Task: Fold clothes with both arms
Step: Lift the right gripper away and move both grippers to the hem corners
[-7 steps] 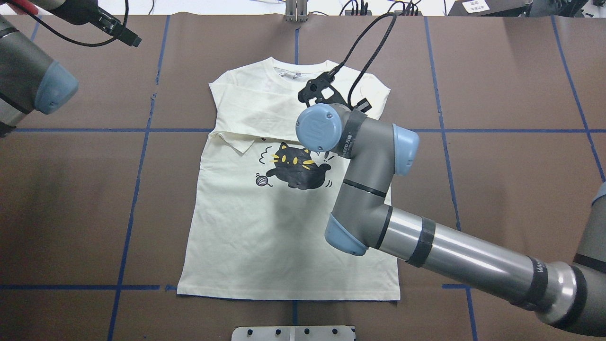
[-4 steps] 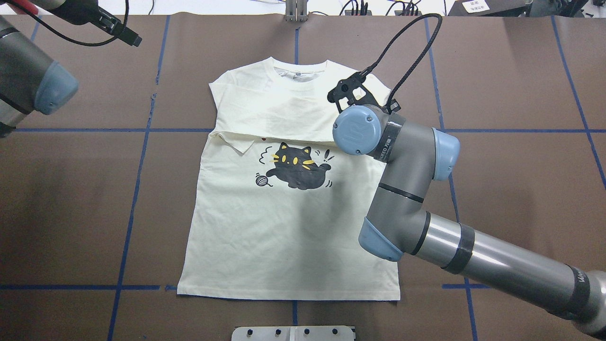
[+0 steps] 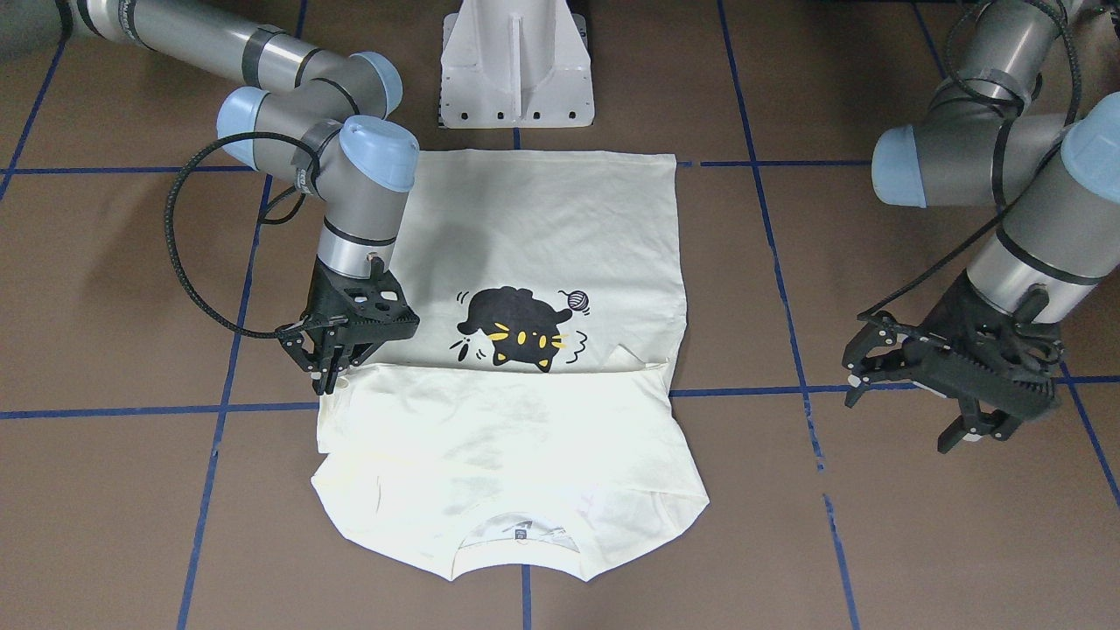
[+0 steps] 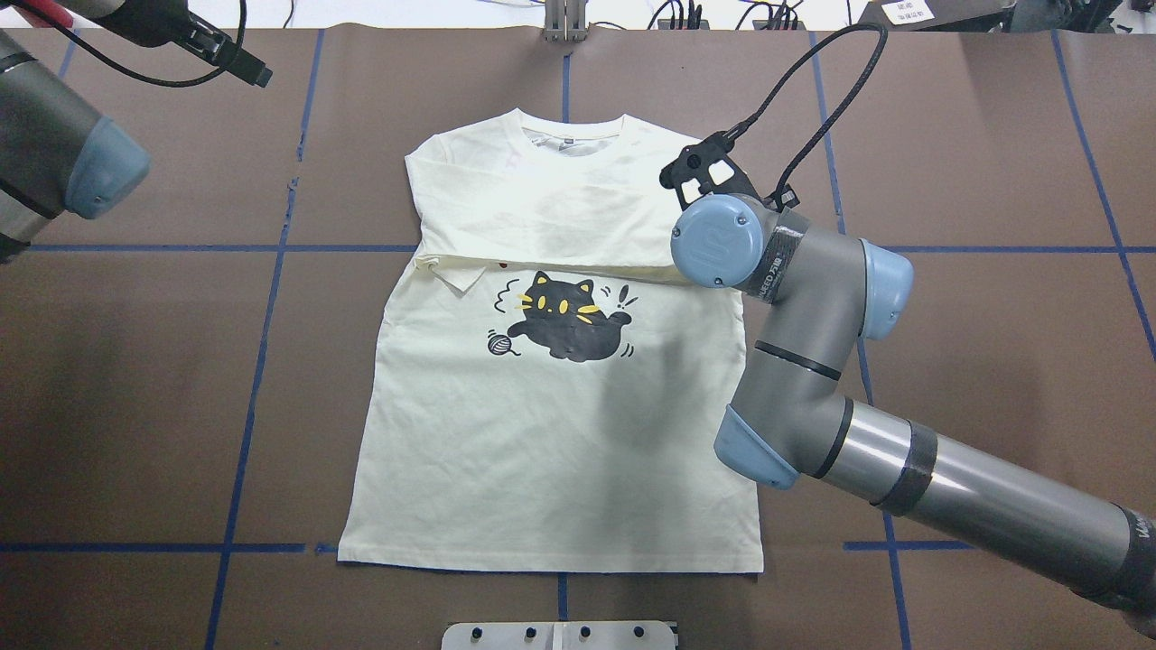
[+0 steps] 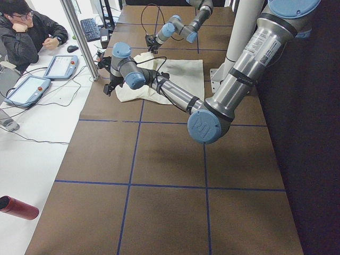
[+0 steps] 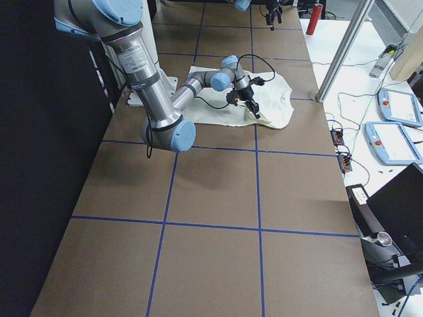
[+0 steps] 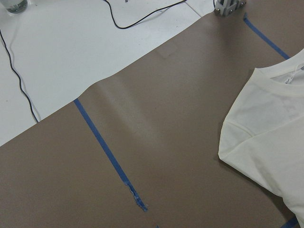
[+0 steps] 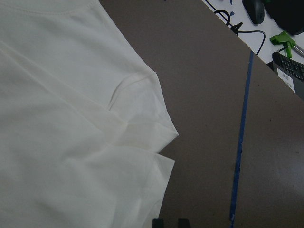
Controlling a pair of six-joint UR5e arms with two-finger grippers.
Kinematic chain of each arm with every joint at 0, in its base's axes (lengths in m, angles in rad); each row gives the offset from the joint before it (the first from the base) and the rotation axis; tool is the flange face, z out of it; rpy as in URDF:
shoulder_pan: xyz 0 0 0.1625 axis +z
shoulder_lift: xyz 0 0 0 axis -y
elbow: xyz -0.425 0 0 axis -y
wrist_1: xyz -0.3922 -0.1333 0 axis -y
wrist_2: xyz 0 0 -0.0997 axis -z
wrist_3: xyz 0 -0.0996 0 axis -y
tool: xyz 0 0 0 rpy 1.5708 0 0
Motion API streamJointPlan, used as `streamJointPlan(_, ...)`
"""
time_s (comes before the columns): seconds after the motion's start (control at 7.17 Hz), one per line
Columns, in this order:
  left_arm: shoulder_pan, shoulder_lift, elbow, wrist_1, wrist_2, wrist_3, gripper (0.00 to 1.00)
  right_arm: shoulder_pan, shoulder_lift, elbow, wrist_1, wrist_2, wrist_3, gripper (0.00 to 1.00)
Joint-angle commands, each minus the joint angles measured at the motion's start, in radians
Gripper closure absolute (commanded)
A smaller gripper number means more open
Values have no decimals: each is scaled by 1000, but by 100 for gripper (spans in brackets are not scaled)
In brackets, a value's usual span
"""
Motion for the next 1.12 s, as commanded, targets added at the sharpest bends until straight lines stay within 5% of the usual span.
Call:
streamJointPlan(0.0,0,0,-3,0,0,-5,0,62,12,6,4,152,31,0)
streamJointPlan(0.42,21,64,-87,0,6,-97,0,146,10,150,15,492,217,0)
streamJointPlan(0.98,180,314,-453,1,61,-456,0,33,-182,417,128,497,639,0)
